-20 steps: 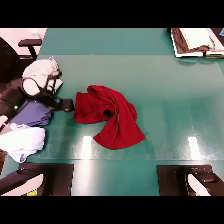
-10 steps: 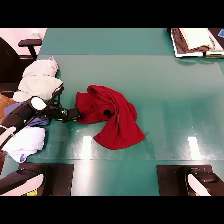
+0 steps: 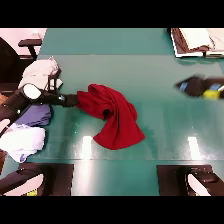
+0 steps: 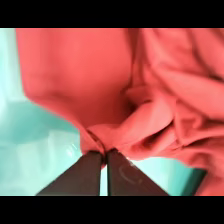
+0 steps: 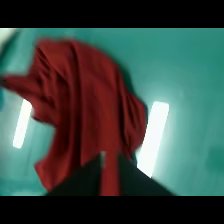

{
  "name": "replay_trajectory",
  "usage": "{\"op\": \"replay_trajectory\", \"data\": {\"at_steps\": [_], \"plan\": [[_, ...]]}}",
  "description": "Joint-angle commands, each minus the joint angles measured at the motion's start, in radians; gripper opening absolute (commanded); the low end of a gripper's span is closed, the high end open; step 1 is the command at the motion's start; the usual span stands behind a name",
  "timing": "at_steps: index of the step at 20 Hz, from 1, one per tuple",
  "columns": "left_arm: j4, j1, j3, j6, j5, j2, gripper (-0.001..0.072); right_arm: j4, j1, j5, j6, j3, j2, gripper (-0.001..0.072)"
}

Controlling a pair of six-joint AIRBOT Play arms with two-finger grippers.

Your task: Fold the shirts.

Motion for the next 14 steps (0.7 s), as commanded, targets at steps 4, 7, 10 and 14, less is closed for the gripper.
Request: {"op": "replay_trajectory", "data": {"at_steps": [4, 7, 10, 14], "plan": [[0.104, 0.0, 0.093, 0.022, -0.002, 0.0, 0.003, 0.093, 0.025, -0.148, 0.008, -0.55, -0.055, 0.0364], [0.103, 0.0, 0.093, 0.021, 0.016, 0.0, 0.0031, 0.219, 0.118, -0.239, -0.077, -0.59, -0.175, 0.0359], [0.103, 0.0, 0.093, 0.021, 0.021, 0.0, 0.003, 0.232, 0.214, -0.268, -0.101, -0.518, -0.316, 0.0359], [0.103, 0.0, 0.093, 0.021, 0.011, 0.0, 0.003, 0.233, 0.31, -0.267, -0.11, -0.383, -0.481, 0.0358]]}}
